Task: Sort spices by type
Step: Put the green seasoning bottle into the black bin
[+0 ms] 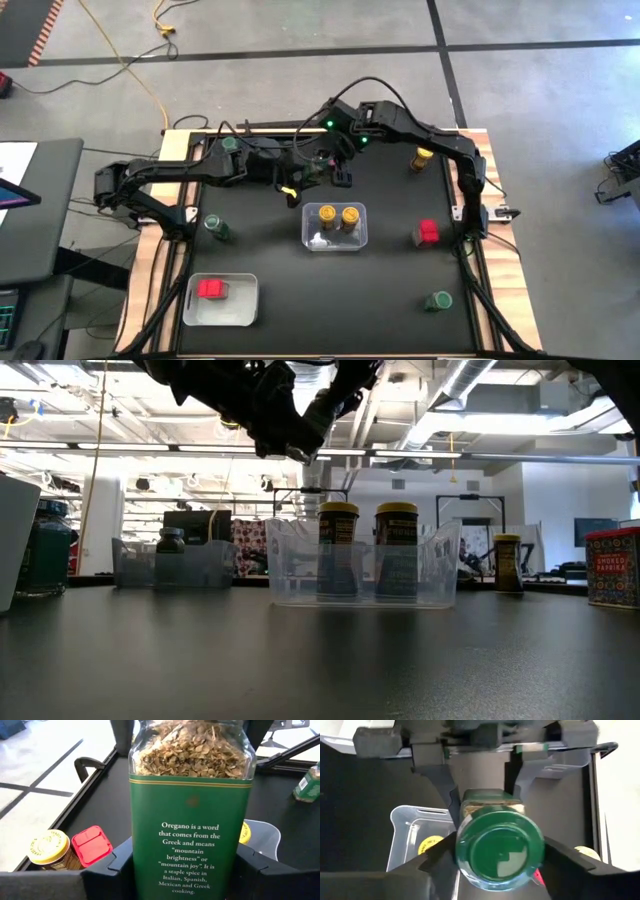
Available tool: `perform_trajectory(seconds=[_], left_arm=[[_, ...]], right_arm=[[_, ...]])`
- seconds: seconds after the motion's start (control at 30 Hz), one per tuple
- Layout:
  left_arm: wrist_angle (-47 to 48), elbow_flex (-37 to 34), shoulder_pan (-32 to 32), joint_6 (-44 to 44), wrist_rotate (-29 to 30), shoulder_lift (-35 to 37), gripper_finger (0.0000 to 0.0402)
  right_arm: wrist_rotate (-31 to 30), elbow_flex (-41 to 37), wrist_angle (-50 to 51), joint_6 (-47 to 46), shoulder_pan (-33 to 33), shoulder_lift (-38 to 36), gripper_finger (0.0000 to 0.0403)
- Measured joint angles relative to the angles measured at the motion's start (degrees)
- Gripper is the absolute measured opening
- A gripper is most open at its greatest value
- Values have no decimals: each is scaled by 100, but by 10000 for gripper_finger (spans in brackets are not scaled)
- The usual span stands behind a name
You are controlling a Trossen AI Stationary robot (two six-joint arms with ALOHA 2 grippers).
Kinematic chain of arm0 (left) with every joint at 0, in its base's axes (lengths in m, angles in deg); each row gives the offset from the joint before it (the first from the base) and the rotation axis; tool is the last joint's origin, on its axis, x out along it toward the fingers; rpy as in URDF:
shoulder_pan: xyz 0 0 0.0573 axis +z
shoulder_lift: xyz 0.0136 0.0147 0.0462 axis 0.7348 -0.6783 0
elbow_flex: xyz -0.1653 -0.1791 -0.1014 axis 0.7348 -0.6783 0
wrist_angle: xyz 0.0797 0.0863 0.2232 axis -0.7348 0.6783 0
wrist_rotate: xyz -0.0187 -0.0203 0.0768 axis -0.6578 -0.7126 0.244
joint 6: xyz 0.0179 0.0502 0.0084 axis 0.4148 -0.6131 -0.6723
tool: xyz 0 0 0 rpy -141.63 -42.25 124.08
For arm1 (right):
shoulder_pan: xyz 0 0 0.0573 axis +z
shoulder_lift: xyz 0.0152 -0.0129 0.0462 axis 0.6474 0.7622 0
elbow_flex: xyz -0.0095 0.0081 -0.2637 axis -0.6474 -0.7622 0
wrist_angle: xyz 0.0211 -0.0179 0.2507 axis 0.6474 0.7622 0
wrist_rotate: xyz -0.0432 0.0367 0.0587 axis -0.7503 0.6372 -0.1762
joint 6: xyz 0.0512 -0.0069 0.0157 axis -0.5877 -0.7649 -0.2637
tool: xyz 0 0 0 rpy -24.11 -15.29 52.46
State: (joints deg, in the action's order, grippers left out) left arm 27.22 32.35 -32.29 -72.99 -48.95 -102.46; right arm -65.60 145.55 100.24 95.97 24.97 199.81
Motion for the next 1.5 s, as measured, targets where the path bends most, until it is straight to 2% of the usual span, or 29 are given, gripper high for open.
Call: perform_trajectory(seconds=[0.2,0.33,0.43,0.6,0.67,0.77,0.9,1.0,1.17,1.27,1.37,1.5], left_arm=[[6,0,-4,-11,-12,0,196],[-1,0,-4,-20,-8,0,196],[-40,0,-4,-20,-1,0,196],[-107,2,9,-8,94,25,196],[-78,2,52,57,174,118,196],[-8,-3,226,67,281,467,196],[4,-120,479,-2,289,1161,196],[184,-340,628,69,287,1661,196],[-35,-761,685,288,334,2135,196],[-346,-1034,674,497,341,2154,197],[-661,-1283,674,682,355,2130,197],[-1061,-1526,674,874,361,2112,197]], right_arm=[[-11,0,26,1,-9,-2,359],[-101,0,299,151,-64,-87,393],[-339,0,583,-234,-246,-299,398],[-192,-23,1405,-702,-803,-792,390],[59,-307,1397,-716,-1048,-1104,390],[285,-1170,1012,-806,-1376,-1740,391],[289,-2952,-42,-1158,-1711,-2809,391],[284,-4446,-1193,-1522,-1854,-3681,391],[283,-6765,-4048,-2385,-1850,-4721,391],[280,-7805,-6361,-3433,-1768,-4847,391],[282,-8376,-8365,-4057,-1593,-4555,391],[363,-8342,-9614,-4086,-1377,-3969,391]])
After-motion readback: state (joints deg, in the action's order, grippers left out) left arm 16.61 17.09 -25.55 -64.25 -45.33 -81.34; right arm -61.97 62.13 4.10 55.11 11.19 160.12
